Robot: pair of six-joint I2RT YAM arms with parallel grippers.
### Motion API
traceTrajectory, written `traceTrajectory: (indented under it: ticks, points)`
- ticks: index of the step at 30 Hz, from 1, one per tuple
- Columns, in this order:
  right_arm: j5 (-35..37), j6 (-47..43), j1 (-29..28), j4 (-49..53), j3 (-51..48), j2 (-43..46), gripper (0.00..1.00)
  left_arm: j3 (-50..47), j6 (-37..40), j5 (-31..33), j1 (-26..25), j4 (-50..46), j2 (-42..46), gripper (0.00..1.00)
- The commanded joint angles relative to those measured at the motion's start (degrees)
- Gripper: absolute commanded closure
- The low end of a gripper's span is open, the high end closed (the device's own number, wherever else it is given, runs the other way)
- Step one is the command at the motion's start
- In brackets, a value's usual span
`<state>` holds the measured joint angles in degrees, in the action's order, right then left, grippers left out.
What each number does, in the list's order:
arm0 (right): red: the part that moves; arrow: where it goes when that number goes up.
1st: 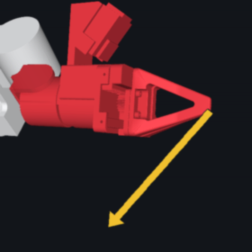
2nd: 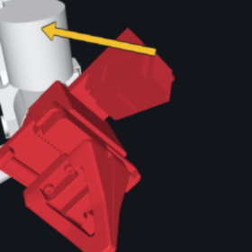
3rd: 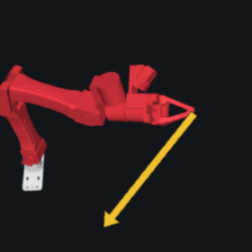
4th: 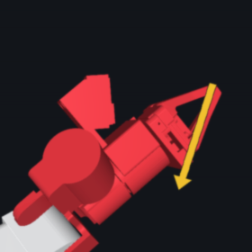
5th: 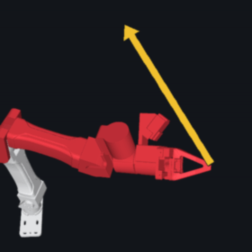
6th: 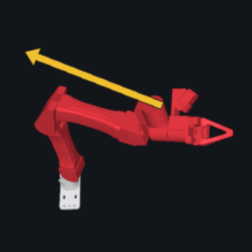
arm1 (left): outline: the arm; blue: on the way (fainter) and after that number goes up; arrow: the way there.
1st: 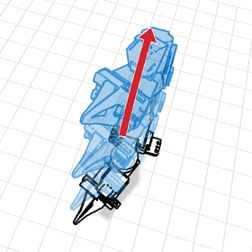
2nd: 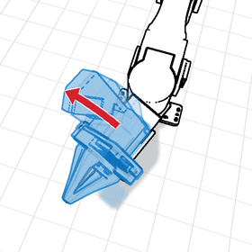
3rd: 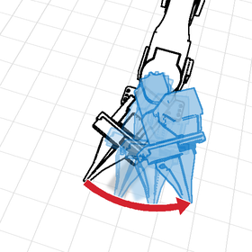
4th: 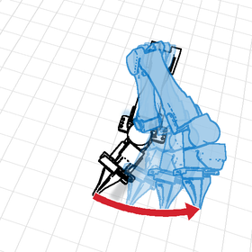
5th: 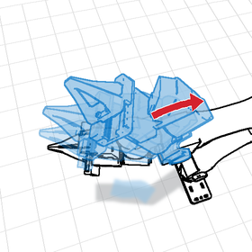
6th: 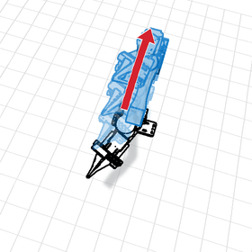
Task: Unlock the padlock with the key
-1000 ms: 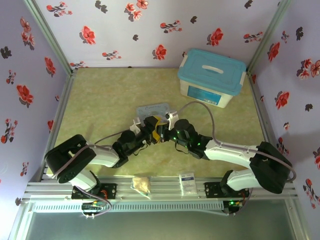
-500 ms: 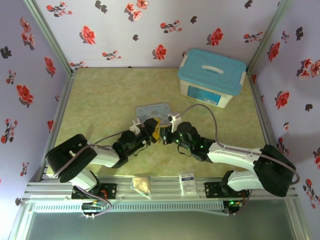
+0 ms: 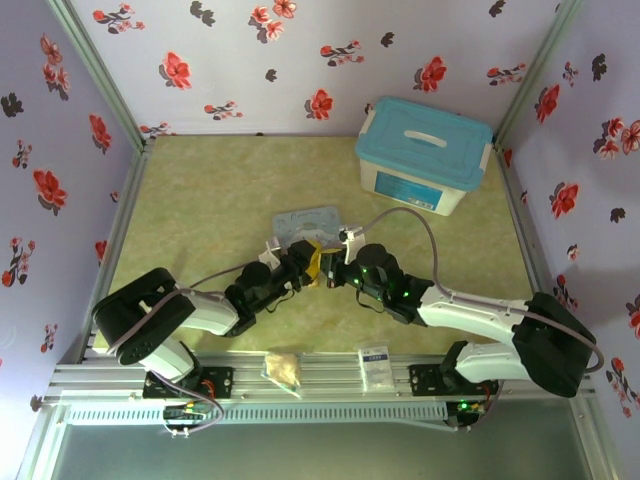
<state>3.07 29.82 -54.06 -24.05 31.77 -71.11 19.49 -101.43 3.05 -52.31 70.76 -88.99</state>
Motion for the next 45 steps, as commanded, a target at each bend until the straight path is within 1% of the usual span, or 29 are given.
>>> traceTrajectory:
  ticks: [1,2,4,5,9,11,16,20,23,26,29,32,33,34,35,36,37,38,39,40,41,43,45]
  points:
    - [1.4,0.1,-0.4,0.3,-0.4,1.1,1.0,-0.5,1.8,1.1,0.4,1.2,-1.0,0.57]
    - [1.2,0.1,-0.4,0.4,-0.4,1.0,1.0,-0.4,1.8,1.1,0.4,1.2,-1.0,0.6]
    - [1.1,0.1,-0.4,0.5,-0.4,1.0,1.0,-0.4,2.1,1.1,0.4,1.3,-1.2,0.69]
    - [1.2,0.0,-0.4,0.6,-0.4,1.0,1.0,-0.4,2.2,1.1,0.5,1.2,-1.2,0.72]
    - [1.6,-0.2,-0.3,1.2,-0.5,1.7,1.0,-0.4,2.3,1.1,0.6,0.6,-0.8,0.72]
    - [1.9,-0.6,-0.4,1.7,-0.4,2.1,1.0,-0.4,2.8,1.2,0.8,-0.2,-0.4,0.74]
    - [2.3,-1.2,-0.4,2.8,-0.5,2.9,1.0,0.0,4.6,1.1,1.1,-5.0,2.3,0.75]
    - [2.1,-1.1,-0.4,3.2,-0.7,3.3,1.0,1.0,7.1,0.9,1.3,-10.6,6.3,0.82]
    - [2.2,-1.2,-0.4,3.2,-1.0,3.7,1.0,1.6,7.3,0.0,1.6,-11.5,7.0,0.88]
    - [2.1,-1.3,-0.4,3.1,-1.1,3.8,1.0,2.2,6.8,-1.3,1.7,-10.4,5.4,1.0]
    - [2.1,-1.3,-0.4,3.2,-1.1,4.0,1.0,2.3,6.8,-1.9,1.7,-9.7,4.1,1.0]
    - [2.5,-1.3,-0.4,3.8,-1.4,4.8,1.0,2.0,8.5,-1.7,1.9,-10.3,4.7,1.0]
    - [3.1,-1.1,-0.3,4.1,-1.7,5.3,0.97,2.0,10.4,-1.6,2.0,-11.0,5.6,1.0]
    - [3.3,-1.1,0.0,4.6,-2.0,6.0,0.92,2.5,12.2,-1.6,2.1,-13.2,6.7,1.0]
    - [3.2,-1.3,0.5,5.5,-2.2,7.1,0.79,3.3,14.6,-1.7,2.2,-16.9,8.6,1.0]
    - [2.8,-1.5,1.4,6.4,-2.3,8.4,0.59,4.5,18.1,-1.7,2.2,-21.2,10.6,1.0]
    - [1.6,-1.8,2.6,7.2,-2.5,9.7,0.42,5.8,21.8,-1.8,2.2,-25.9,12.8,1.0]
    - [-1.0,-2.2,4.3,8.1,-2.5,11.1,0.28,7.5,26.4,-1.8,2.2,-31.1,15.1,1.0]
    - [-4.2,-2.5,6.5,9.2,-2.3,12.5,0.22,9.1,31.8,-2.5,2.3,-35.4,17.1,1.0]
    - [-7.8,-2.6,8.7,9.8,-2.2,13.5,0.19,10.1,36.6,-3.0,2.4,-38.0,18.9,1.0]
    - [-12.5,-2.5,11.3,10.0,-2.2,14.6,0.17,11.0,41.7,-3.4,2.4,-40.7,20.9,1.0]
    - [-21.6,-2.1,16.4,9.8,-2.1,16.2,0.15,13.2,52.0,-6.3,2.6,-45.5,24.1,1.0]
    - [-28.8,-1.7,20.1,8.1,-2.2,18.0,0.14,17.3,62.9,-9.9,2.7,-55.0,26.8,1.0]
